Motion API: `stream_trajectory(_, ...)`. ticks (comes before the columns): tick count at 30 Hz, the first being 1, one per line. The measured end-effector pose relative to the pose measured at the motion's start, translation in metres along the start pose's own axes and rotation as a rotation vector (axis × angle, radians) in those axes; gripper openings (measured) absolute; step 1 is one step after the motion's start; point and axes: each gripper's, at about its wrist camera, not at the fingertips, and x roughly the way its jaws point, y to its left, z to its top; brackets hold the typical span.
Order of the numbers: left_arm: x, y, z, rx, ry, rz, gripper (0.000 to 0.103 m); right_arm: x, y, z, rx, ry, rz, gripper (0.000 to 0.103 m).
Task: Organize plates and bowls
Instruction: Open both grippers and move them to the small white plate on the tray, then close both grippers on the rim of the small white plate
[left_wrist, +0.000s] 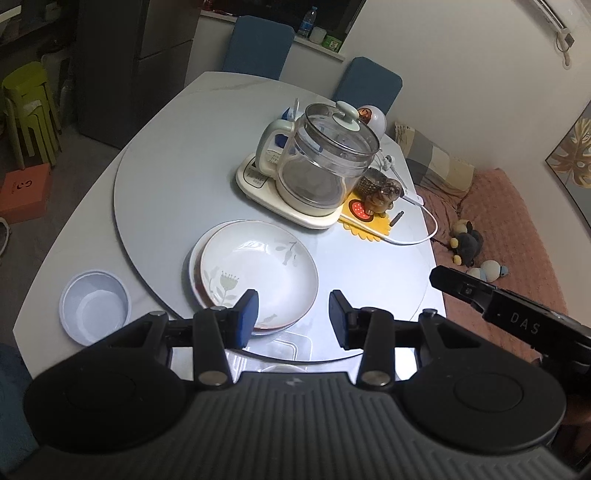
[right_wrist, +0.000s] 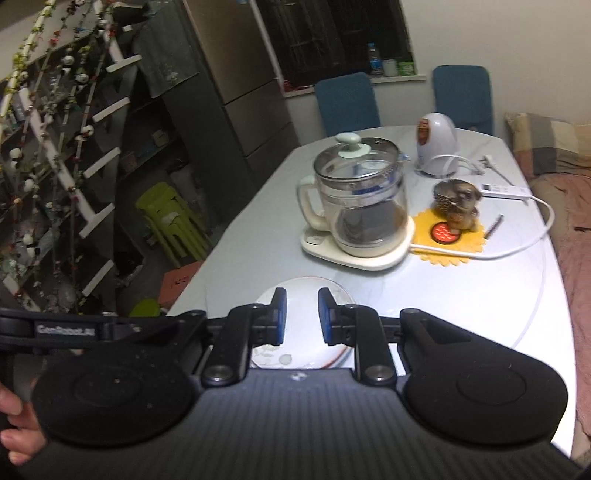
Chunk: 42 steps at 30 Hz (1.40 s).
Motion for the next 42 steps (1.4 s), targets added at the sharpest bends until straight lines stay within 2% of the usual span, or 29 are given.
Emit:
stream_trajectory(3,-0.013,0.010,-0.011,0.025,-0.003,0.009,0.047,-0.012,0.004,-0.012,0.064,-0.013,-0.004,0.023)
stream_trajectory(9,-0.026,0.029,-0.027,0.028,0.016,-0.024,0.047,-0.021,0.019,-0.037,0.063,0.014,-0.063,0.023)
stream_trajectory(15,-0.014,0.043,-0.040,0.040,0.063,-0.042,0.047,-0.027,0.024,-0.052,0.078,0.022,-0.129,0.023)
stream_trajectory(17,-0.005,0.046,-0.045,0.044,0.087,-0.045,0.051,-0.027,0.023,-0.058,0.079,0.034,-0.142,0.023)
stream_trajectory(19,0.005,0.047,-0.048,0.043,0.101,-0.042,0.060,-0.024,0.022,-0.063,0.081,0.053,-0.165,0.025)
stream_trajectory(21,0.012,0.049,-0.049,0.044,0.115,-0.038,0.063,-0.021,0.021,-0.067,0.081,0.064,-0.181,0.038)
stream_trajectory(24,0.024,0.049,-0.052,0.063,0.135,-0.035,0.067,-0.014,0.016,-0.075,0.101,0.086,-0.187,0.049)
stream_trajectory(30,0.063,0.051,-0.063,0.096,0.204,-0.047,0.066,0.015,0.008,-0.097,0.128,0.180,-0.195,0.048)
stream_trajectory(34,0.093,0.047,-0.076,0.185,0.240,-0.027,0.065,0.038,-0.001,-0.114,0.160,0.244,-0.192,0.047)
stream_trajectory(38,0.120,0.048,-0.089,0.199,0.294,-0.047,0.065,0.058,-0.008,-0.129,0.164,0.298,-0.194,0.047)
stream_trajectory(41,0.138,0.051,-0.099,0.184,0.331,-0.067,0.059,0.072,-0.016,-0.136,0.170,0.327,-0.195,0.047)
stream_trajectory(42,0.144,0.052,-0.102,0.176,0.344,-0.073,0.054,0.076,-0.019,-0.138,0.175,0.335,-0.196,0.046)
